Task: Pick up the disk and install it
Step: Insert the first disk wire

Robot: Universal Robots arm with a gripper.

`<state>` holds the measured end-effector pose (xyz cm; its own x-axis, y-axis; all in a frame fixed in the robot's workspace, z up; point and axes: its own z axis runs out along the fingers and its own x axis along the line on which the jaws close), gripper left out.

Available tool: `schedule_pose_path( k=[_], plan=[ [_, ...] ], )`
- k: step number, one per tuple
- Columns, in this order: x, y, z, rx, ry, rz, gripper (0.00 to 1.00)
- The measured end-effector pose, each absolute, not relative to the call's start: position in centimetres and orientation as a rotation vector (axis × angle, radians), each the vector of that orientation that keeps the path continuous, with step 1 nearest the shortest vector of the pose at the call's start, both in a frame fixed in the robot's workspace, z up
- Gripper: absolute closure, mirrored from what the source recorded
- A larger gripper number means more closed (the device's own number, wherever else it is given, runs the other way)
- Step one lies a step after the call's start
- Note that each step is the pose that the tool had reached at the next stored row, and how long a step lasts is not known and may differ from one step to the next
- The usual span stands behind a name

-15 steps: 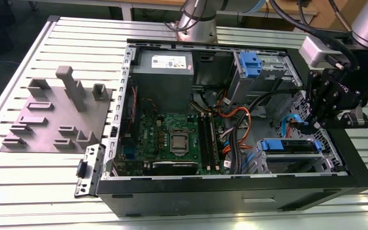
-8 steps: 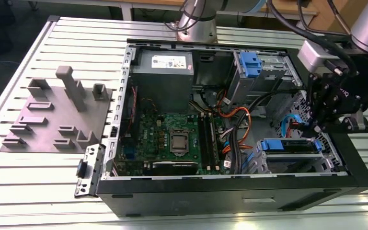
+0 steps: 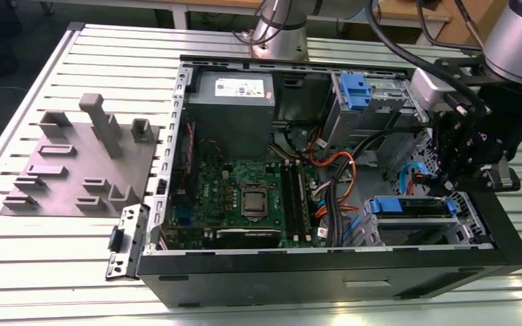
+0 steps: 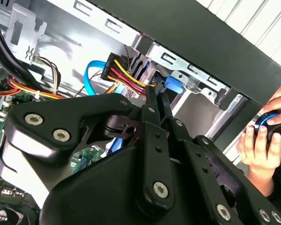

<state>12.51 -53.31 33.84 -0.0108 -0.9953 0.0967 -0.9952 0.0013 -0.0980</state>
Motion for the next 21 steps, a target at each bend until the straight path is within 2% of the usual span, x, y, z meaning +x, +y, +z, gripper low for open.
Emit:
schedule_pose_path(
  k=[14, 21],
  plan=[
    [10.7, -54.2, 33.4, -2.166, 2.186, -0.279, 0.83],
    [10.3, -54.2, 33.2, -2.184, 2.145, -0.282, 0.83]
  ],
)
